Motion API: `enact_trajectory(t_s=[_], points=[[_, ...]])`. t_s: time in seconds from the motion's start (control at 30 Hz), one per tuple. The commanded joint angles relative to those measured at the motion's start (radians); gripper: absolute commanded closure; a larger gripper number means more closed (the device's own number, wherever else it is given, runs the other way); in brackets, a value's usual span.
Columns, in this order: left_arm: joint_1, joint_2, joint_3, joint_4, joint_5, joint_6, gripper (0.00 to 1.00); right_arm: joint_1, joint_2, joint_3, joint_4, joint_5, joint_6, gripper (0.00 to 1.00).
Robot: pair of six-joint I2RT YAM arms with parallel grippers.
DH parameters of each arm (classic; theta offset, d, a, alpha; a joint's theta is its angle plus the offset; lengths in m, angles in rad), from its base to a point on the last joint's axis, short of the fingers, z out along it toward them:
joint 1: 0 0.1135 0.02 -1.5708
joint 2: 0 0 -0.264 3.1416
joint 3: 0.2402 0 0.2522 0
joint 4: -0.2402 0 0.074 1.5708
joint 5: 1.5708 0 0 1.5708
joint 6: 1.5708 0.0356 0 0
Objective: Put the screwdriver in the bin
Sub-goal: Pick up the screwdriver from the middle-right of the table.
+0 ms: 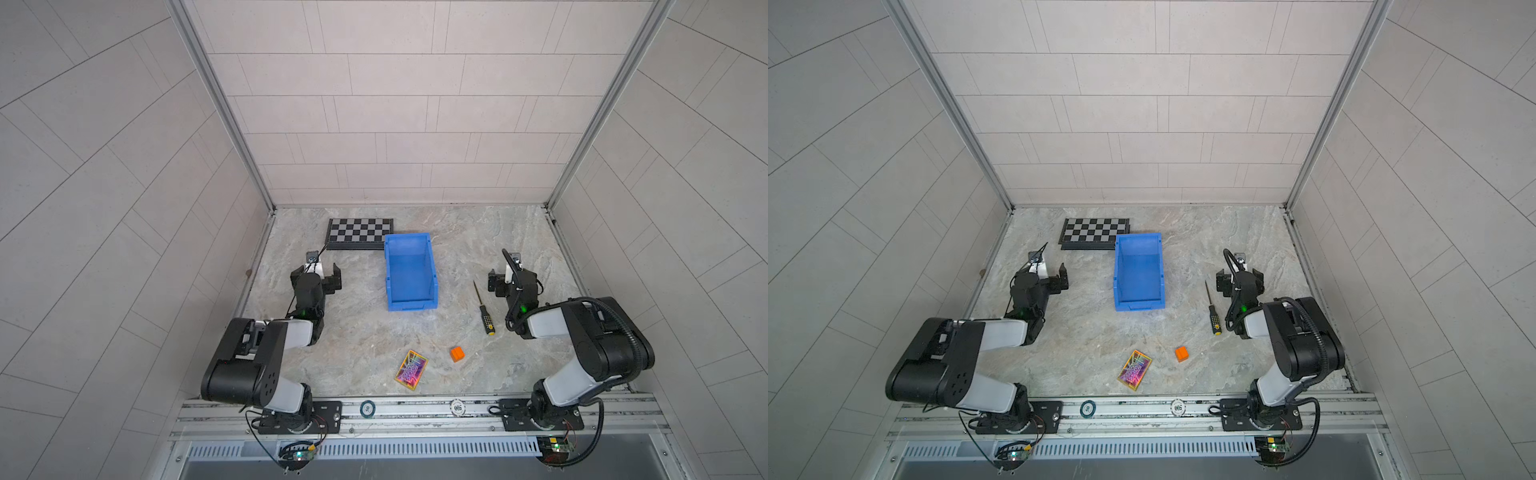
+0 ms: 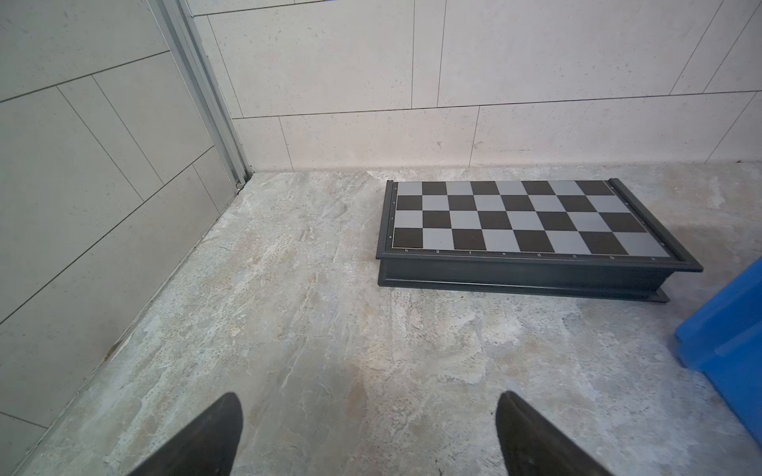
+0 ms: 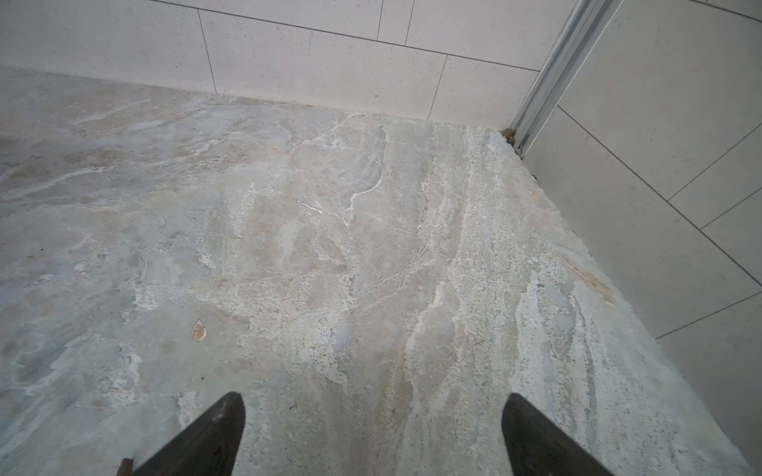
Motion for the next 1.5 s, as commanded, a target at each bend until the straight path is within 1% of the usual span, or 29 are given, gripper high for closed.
enact_trajectory(t_s=[0.0,0.7,0.8,1.13,1.2,1.33,1.37,1.43,1.47], points=[[0.004,0.001,0.012,0.013,0.003,0.007,0.01,-0.004,-0.006,0.004,0.019,-0.003,-0.017,0.01],[0.010,-0.005,0.008,0.018,0.007,0.003,0.01,-0.004,-0.007,0.005,0.018,-0.003,-0.015,0.01],[0.010,-0.004,0.008,0.018,0.007,0.002,0.01,-0.009,-0.007,0.010,0.009,-0.026,-0.014,0.01],[0.010,-0.012,0.005,0.024,0.012,0.002,0.01,-0.009,-0.006,0.008,0.012,-0.027,-0.015,0.01],[0.010,-0.043,0.048,-0.080,0.025,0.008,0.00,-0.008,-0.006,0.008,0.011,-0.027,-0.015,0.01],[0.010,-0.088,0.248,-0.470,-0.002,-0.018,0.01,-0.010,-0.012,0.012,0.000,-0.031,-0.014,0.01],[0.010,-0.098,0.280,-0.529,0.008,-0.029,0.01,-0.009,-0.023,0.018,-0.021,-0.032,-0.014,0.01],[0.009,-0.146,0.303,-0.555,0.063,-0.066,0.00,-0.010,-0.071,0.055,-0.133,-0.017,-0.008,0.01],[0.008,-0.175,0.303,-0.542,0.085,-0.085,0.01,-0.010,-0.106,0.089,-0.233,-0.003,0.004,0.01]])
